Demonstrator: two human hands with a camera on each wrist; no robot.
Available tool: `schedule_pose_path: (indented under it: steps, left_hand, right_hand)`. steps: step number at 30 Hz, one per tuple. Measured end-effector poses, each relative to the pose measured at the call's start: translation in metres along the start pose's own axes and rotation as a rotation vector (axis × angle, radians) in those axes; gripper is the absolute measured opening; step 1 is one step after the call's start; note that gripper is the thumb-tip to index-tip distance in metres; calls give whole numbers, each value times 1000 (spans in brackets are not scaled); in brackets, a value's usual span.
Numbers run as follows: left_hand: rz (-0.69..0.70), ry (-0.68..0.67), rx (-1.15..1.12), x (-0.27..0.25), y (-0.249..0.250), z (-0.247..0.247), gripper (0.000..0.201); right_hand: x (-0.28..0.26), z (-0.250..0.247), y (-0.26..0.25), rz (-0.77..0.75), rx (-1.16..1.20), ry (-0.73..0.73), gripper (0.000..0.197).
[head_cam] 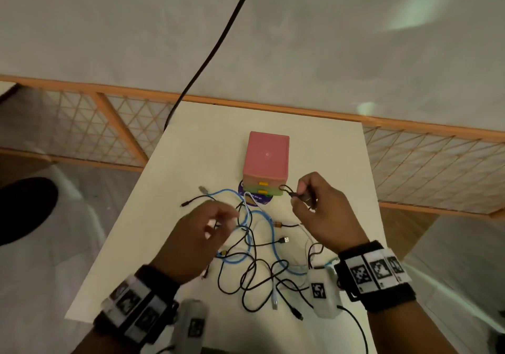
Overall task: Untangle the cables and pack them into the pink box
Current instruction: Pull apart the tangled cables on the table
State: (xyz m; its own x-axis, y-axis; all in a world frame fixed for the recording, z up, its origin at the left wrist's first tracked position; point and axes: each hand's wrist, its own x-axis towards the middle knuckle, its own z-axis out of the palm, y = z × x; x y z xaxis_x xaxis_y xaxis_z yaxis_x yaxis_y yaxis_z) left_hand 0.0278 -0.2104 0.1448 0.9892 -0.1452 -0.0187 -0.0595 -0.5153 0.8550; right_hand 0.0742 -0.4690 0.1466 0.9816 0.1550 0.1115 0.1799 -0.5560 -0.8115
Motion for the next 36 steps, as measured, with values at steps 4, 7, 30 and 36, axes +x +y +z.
schedule_pose_path:
  steps: [4, 7, 30, 36]
  left_hand:
    - [166, -63, -122, 41, 46, 17, 42]
    - [221, -139, -239, 54, 62, 24, 38]
    - [266, -355, -160, 123, -16, -91, 48]
    - [41, -306, -219, 99, -24, -28, 56]
  right_hand:
    - [-3, -14, -37, -69, 79, -78, 27]
    - [0, -18, -55, -94, 174, -49, 28]
    - [14, 64, -44, 171, 329, -90, 37]
    - [39, 87, -68, 139, 492, 63, 35]
